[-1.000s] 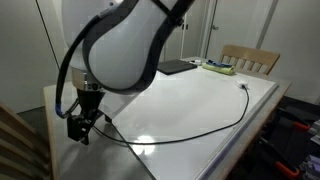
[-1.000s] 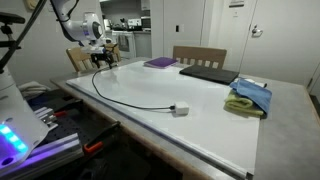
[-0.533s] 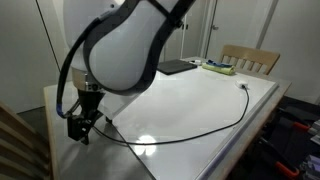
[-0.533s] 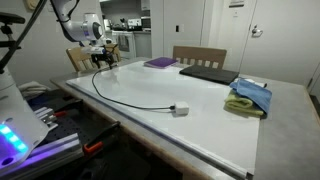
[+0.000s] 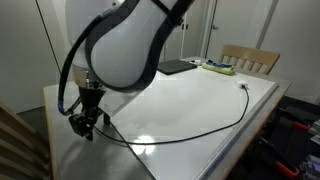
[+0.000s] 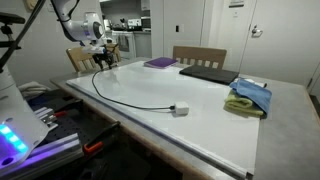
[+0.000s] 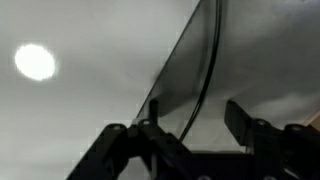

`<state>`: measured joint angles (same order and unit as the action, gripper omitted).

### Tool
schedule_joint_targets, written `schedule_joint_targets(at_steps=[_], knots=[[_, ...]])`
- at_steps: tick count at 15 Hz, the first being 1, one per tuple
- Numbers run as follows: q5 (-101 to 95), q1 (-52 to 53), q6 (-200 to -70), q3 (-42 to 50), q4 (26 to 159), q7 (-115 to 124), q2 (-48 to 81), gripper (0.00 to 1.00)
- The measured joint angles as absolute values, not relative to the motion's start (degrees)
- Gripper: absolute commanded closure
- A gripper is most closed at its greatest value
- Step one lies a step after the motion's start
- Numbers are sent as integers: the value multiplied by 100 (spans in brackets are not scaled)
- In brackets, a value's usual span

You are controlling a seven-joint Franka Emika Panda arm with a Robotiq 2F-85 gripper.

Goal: Wind the black charging cable

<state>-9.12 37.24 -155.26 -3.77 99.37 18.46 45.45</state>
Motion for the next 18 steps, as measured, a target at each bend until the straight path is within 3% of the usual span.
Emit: schedule_joint_targets(at_steps=[5, 6, 18], knots=[[-912, 3703, -15586, -327, 10005, 1848, 4479, 98], [-912, 3700, -15609, -321, 10020, 1848, 4472, 100], [-652, 3535, -16112, -401, 10388, 1870, 4190, 99]])
